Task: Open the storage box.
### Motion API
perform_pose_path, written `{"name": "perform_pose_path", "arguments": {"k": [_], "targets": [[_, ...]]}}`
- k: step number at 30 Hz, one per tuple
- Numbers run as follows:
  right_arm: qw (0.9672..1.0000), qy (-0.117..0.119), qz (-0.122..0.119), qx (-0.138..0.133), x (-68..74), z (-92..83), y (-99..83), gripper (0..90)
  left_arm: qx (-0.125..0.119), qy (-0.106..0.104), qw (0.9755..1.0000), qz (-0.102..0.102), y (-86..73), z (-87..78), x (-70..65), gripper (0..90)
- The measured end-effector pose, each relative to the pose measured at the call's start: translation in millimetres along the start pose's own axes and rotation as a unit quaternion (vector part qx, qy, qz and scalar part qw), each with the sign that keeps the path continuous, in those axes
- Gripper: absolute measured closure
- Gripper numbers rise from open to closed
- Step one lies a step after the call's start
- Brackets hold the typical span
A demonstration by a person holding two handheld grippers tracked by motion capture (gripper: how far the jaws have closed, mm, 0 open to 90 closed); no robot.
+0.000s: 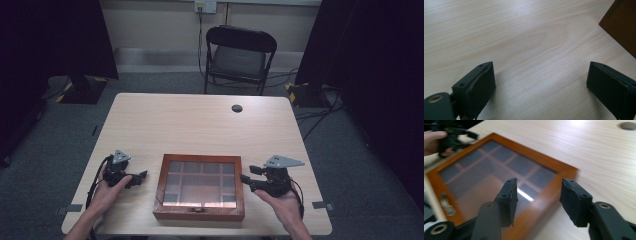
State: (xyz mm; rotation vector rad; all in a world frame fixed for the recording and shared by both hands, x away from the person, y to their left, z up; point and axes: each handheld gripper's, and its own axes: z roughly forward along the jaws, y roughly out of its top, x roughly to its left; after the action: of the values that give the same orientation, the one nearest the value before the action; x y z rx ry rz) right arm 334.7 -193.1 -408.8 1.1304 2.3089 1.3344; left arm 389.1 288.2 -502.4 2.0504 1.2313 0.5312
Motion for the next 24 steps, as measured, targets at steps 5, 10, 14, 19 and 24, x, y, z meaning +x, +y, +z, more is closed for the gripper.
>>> {"name": "perform_pose_path", "arguments": {"k": [5, 10, 14, 19, 24], "targets": [[0.9987, 0.046, -0.021, 0.003, 19.2, 8.4, 13.5, 55.6, 0.000, 0.000, 1.0000, 0.000, 0.0, 0.0, 0.0, 7.6], [0.9933, 0.101, -0.053, 0.016, 44.0, 23.6, 27.4, 61.0, 0.000, -0.001, 1.0000, 0.000, 0.0, 0.0, 0.1, 7.6], [0.9872, 0.140, -0.069, 0.032, 64.0, 38.1, 22.0, 65.8, -0.006, -0.001, 1.0000, -0.006, -0.3, 0.7, -0.6, 7.6], [0.9796, 0.178, -0.073, 0.058, 74.4, 47.6, 10.0, 70.1, -0.005, -0.003, 1.0000, -0.004, -0.3, 0.5, -0.2, 7.5], [0.9727, 0.200, -0.083, 0.084, 80.8, 50.9, -4.7, 74.7, 0.000, -0.003, 1.0000, 0.002, -0.1, -0.1, 0.7, 7.4]]}}
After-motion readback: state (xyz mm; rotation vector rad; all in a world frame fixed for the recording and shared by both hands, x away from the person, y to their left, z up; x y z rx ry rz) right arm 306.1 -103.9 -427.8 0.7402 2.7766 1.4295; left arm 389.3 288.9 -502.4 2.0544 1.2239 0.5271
